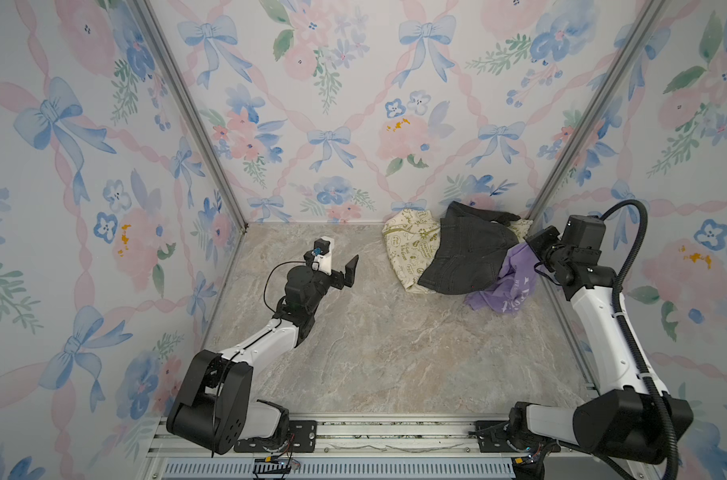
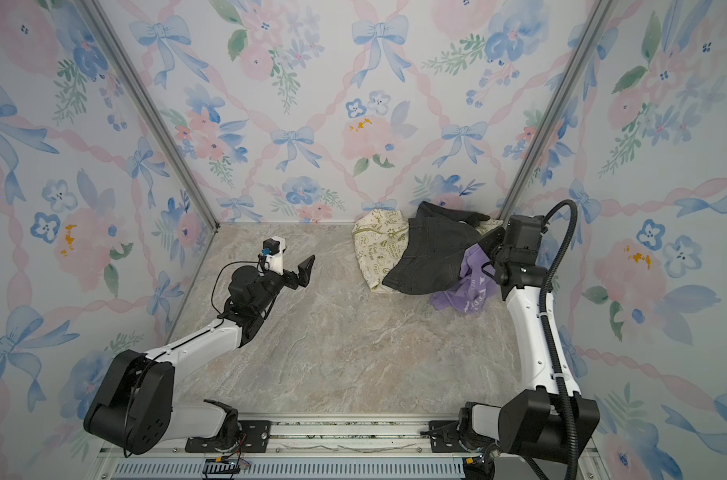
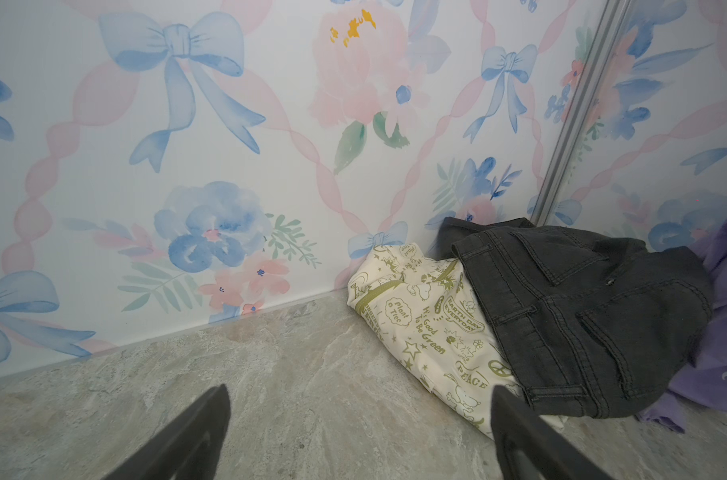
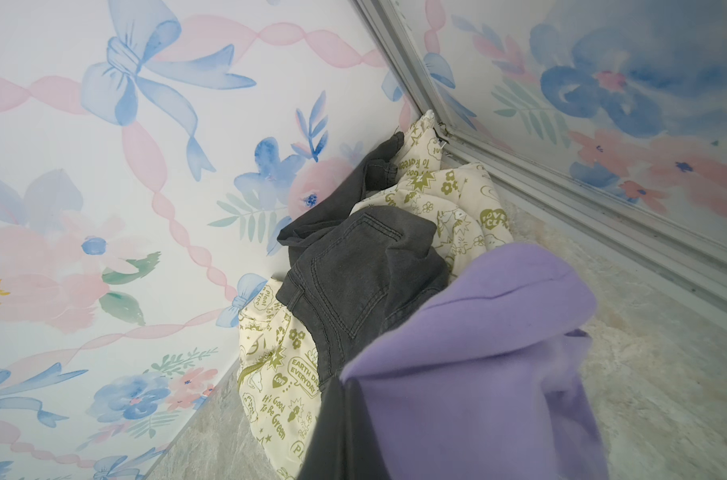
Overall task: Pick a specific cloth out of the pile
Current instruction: 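Lift the lavender shirt up and out of the pile with the right gripper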
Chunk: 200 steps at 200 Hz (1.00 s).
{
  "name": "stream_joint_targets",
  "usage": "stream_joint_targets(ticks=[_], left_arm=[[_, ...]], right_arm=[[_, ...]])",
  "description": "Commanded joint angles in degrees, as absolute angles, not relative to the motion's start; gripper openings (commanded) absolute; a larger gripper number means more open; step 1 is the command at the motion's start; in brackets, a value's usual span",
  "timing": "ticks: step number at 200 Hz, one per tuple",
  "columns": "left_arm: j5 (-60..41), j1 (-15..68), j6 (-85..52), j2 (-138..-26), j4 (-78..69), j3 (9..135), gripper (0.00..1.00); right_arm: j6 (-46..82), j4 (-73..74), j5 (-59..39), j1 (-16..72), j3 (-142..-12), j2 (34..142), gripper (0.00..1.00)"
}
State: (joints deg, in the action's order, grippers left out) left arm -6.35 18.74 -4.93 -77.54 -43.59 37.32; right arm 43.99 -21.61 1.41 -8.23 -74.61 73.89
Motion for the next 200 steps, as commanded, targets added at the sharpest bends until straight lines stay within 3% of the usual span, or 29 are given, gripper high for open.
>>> stream_joint_targets(ticks=[1, 200], left_arm=[[-7.58, 19.01, -4.6, -76.73, -44.64, 37.55, 0.98], [-9.06, 18.99, -4.28, -75.88, -44.65, 37.61, 0.98]], right_arm=[[40.74, -18.12, 3.23, -7.26, -79.02, 71.54, 0.0], [22.73, -18.99, 2.69, -0.02, -101.77, 79.82, 0.0]])
